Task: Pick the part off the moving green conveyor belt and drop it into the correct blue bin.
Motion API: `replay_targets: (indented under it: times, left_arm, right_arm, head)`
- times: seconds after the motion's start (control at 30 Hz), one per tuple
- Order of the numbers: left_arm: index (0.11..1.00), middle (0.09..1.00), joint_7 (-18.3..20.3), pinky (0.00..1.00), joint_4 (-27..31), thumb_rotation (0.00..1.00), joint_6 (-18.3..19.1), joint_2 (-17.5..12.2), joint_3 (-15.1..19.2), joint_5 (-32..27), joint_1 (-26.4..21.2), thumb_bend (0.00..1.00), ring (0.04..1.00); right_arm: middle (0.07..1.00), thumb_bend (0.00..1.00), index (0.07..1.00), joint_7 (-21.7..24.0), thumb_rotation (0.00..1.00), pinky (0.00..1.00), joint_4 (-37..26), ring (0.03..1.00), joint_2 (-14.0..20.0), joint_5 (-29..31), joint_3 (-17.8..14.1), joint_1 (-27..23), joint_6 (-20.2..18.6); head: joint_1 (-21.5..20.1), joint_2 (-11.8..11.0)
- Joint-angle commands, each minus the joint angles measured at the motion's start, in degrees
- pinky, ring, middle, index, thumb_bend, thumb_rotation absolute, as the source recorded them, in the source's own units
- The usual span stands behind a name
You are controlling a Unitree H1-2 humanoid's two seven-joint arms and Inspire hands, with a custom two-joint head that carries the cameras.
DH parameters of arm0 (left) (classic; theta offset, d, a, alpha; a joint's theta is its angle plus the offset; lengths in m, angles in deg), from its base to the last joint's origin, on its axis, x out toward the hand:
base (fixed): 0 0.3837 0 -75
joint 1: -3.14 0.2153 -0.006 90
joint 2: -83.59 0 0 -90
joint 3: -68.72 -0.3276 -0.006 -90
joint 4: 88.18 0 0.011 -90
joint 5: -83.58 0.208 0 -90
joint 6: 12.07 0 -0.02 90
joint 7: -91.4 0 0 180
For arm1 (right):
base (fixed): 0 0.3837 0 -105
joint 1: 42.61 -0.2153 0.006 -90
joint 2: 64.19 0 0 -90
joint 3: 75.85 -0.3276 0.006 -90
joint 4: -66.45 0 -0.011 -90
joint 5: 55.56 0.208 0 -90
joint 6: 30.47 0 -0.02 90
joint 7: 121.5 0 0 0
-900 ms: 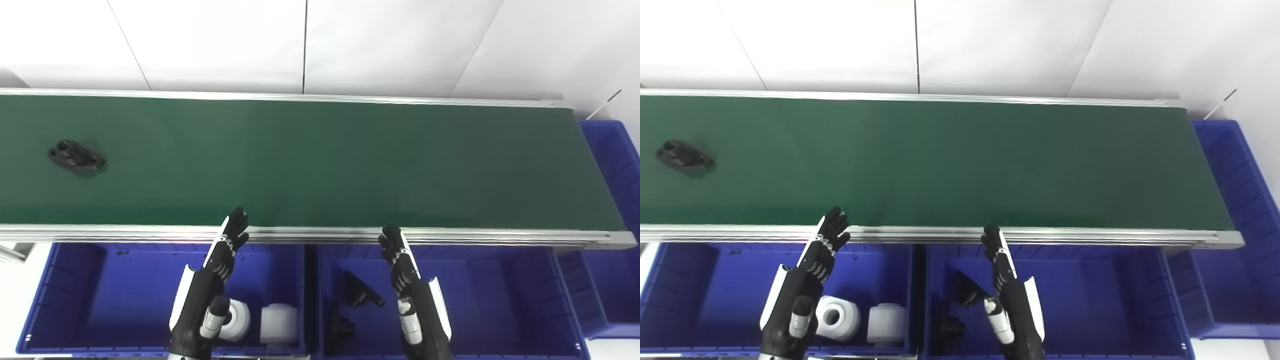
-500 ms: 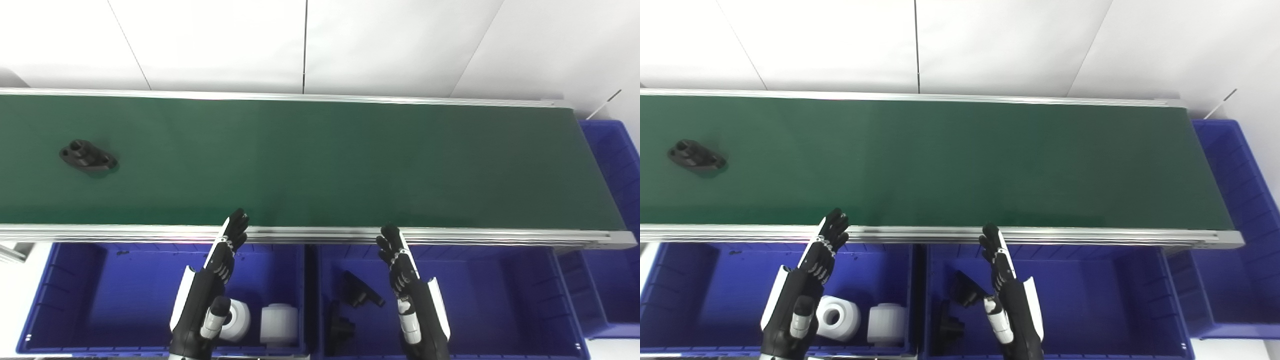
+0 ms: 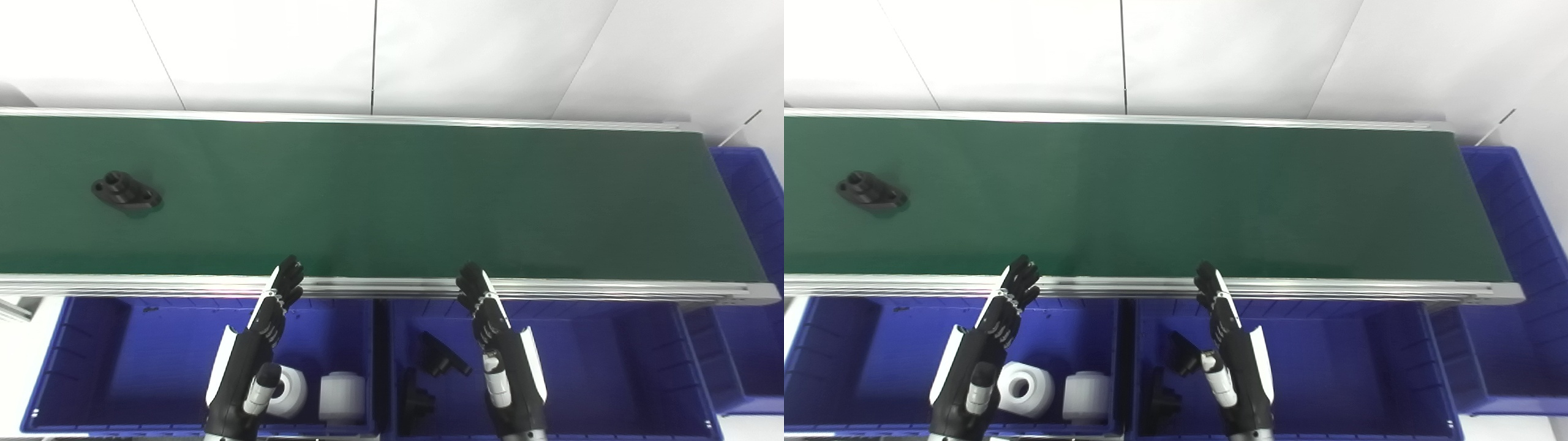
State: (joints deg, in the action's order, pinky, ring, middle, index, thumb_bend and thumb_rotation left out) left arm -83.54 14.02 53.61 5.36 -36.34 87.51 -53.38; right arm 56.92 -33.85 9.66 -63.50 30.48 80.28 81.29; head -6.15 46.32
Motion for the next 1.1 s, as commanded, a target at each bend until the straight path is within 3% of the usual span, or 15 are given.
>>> replay_targets:
  times: [0.0, 0.3, 1.07]
  left_arm:
    - [0.968, 0.960, -0.3, 0.94, 1.3, 1.00, -2.3, 0.1, -0.1, -0.8, 0.6, 0.79, 0.964]
    - [0.990, 0.967, -0.2, 0.97, 2.7, 1.00, -1.0, 1.3, -1.2, -2.6, 3.7, 0.81, 0.977]
    - [0.959, 0.957, -0.2, 0.93, -0.7, 1.00, -2.4, 0.8, 0.5, 0.1, 1.6, 0.77, 0.959]
  right_arm:
    - [0.956, 0.84, 0.960, 0.2, 1.00, 0.93, -1.2, 0.950, -0.3, -0.5, 0.2, 0.2, 1.8]
    - [0.956, 0.88, 0.961, 0.5, 1.00, 0.93, -0.9, 0.948, 0.0, 0.4, 0.2, 0.4, 1.6]
    - [0.962, 0.90, 0.963, 1.7, 1.00, 0.91, 1.1, 0.951, 0.9, 0.6, 1.0, 0.4, 2.3]
  head:
    - [-0.1, 0.2]
    - [0.6, 0.5]
    - [0.6, -0.5]
